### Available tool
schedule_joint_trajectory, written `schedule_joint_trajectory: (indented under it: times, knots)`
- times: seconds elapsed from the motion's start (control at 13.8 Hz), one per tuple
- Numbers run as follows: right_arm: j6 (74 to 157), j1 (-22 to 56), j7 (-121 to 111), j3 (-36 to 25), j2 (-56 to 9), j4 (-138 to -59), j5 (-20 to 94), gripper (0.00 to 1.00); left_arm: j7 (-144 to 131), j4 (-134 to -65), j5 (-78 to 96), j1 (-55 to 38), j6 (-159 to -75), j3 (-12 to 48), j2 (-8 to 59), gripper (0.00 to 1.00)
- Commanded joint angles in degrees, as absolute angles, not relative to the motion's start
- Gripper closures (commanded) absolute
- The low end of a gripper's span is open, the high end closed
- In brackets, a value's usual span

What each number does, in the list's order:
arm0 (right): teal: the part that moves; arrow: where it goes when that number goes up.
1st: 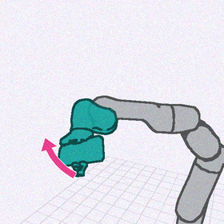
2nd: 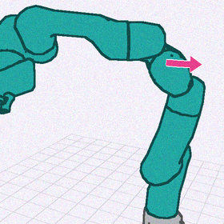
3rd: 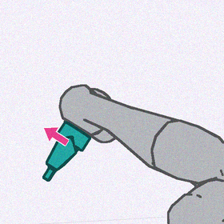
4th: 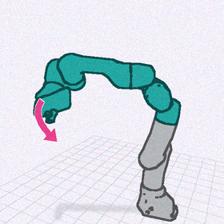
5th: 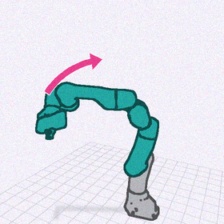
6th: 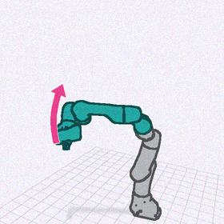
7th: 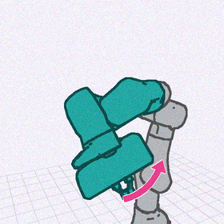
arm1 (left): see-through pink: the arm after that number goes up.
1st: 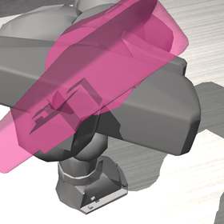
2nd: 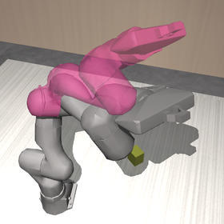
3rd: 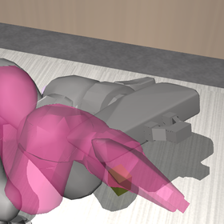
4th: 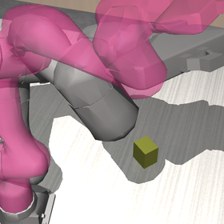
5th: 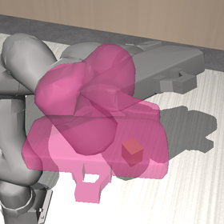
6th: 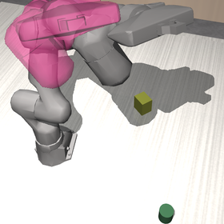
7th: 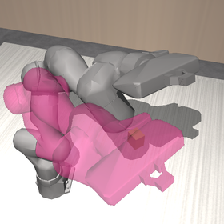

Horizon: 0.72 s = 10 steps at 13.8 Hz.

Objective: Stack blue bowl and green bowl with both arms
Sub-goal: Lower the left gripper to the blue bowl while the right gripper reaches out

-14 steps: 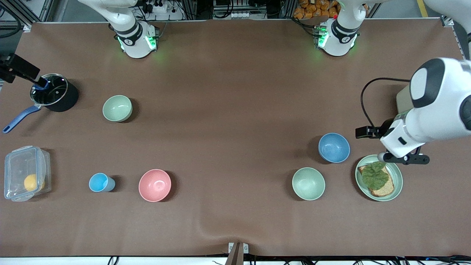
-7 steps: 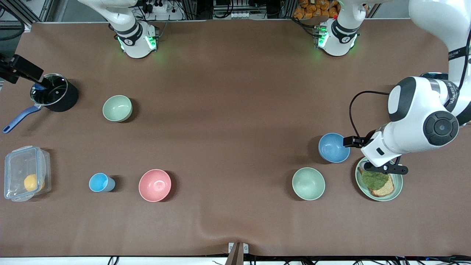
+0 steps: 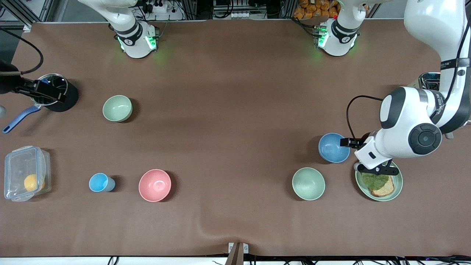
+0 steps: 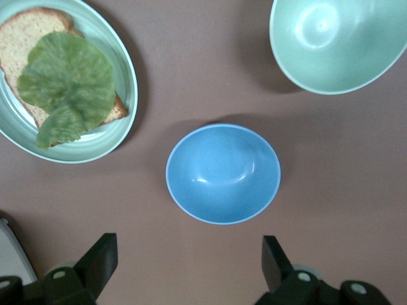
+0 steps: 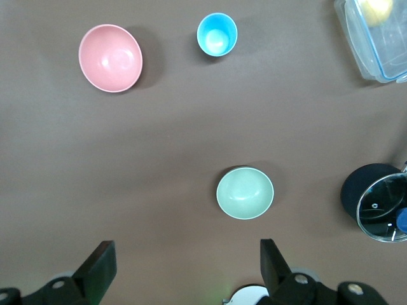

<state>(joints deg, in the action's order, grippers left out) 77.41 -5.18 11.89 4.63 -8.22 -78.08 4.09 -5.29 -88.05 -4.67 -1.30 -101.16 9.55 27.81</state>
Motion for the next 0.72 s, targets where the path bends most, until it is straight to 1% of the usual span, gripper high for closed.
schedule_joint_trajectory:
  times: [0.0,0.07,0.29,0.43,0.58,0.65]
  knots:
    - [78.1,-5.0,11.8,4.8,-11.9,-77.6,0.8,0.0,-6.9,-90.3,-5.5,-0.6,-101.8,9.8,29.1,0.0]
    - [79.1,-4.3,11.7,4.9,-14.0,-77.7,-1.2,0.0,-6.9,-91.7,-5.5,-0.3,-102.0,9.8,29.1,0.0]
    - [78.6,-4.0,11.7,4.9,-15.9,-77.8,-1.6,0.0,-7.7,-95.4,-5.4,3.2,-107.5,9.8,29.2,0.0]
    - [77.6,-4.1,11.7,4.9,-16.5,-78.0,-1.6,0.0,-7.8,-95.2,-5.4,5.1,-112.0,9.8,32.5,0.0]
    - [77.1,-4.4,10.9,4.8,-17.5,-80.1,-1.6,0.0,-8.1,-95.4,-5.7,4.5,-113.2,9.7,35.0,0.0]
    - [77.3,-5.4,8.4,4.8,-17.6,-82.6,-1.5,0.0,-8.5,-95.7,-5.8,4.7,-113.2,9.7,34.9,0.0]
